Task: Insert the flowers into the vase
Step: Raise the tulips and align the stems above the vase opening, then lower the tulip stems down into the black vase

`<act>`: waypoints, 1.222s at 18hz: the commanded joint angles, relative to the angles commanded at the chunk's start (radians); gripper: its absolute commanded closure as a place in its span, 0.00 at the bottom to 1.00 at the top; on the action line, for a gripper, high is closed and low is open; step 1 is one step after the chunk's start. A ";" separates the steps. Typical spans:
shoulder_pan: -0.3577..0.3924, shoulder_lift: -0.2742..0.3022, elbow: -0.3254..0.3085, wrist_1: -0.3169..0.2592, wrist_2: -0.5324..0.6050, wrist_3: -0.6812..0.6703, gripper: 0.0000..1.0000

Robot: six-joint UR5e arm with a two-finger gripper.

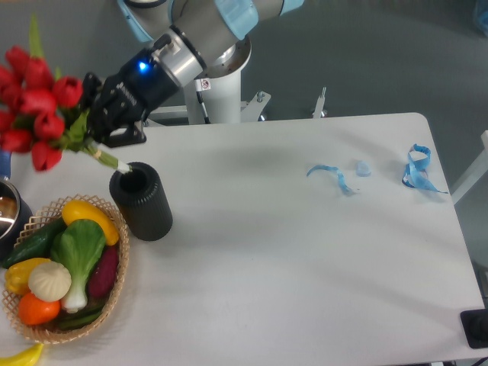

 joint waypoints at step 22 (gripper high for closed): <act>0.014 -0.110 -0.054 -0.006 0.000 0.265 1.00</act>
